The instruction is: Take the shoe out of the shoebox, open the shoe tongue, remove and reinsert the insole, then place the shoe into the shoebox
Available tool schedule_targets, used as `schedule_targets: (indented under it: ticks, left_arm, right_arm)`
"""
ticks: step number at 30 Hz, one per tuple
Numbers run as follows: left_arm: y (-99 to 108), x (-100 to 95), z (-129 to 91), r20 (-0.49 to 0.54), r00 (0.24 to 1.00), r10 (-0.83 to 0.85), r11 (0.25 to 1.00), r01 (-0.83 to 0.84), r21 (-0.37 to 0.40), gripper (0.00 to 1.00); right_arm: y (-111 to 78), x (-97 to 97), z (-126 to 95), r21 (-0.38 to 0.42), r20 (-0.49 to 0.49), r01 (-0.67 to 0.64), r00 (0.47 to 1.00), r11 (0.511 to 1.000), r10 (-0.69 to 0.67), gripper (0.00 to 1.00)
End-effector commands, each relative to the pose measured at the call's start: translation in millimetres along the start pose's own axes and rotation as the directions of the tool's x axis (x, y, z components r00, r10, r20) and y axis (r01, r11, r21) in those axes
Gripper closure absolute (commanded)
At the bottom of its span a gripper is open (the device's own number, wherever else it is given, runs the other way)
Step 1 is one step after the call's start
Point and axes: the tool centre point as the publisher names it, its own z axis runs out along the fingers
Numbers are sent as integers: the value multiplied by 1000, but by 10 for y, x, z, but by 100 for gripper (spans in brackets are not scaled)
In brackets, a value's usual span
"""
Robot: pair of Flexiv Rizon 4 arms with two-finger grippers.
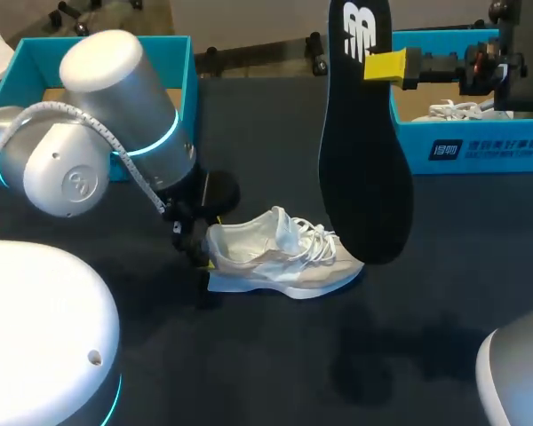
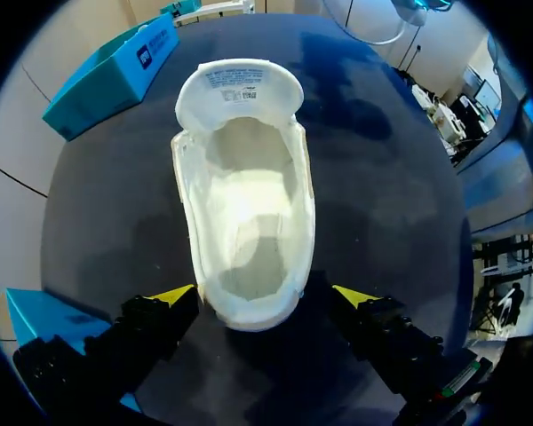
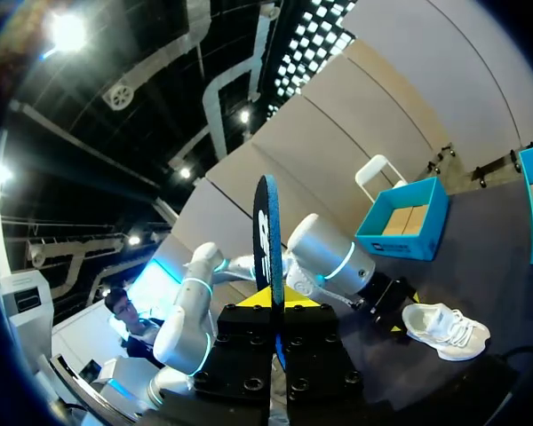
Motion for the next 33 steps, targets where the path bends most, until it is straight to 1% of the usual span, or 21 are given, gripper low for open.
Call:
schedule_targets:
  ticks: [1, 17, 20, 33]
  left_arm:
    - [-23, 3, -77, 6, 1000, 0, 999, 1, -32, 0]
    - [-87, -99, -306, 41, 999, 14, 999, -12, -44, 0]
    - [-114, -129, -316, 29, 1000, 10, 999, -9, -47, 0]
    - [-296, -352, -315, 48, 999, 12, 999, -10, -41, 0]
  right_arm:
    - [36, -3, 48, 5, 2, -2, 1000, 1000, 2, 100]
    - [36, -3, 48, 5, 2, -2, 1000, 1000, 2, 100]
    - [36, -3, 48, 5, 2, -2, 1000, 1000, 2, 100]
    - [36, -3, 48, 5, 2, -2, 1000, 1000, 2, 100]
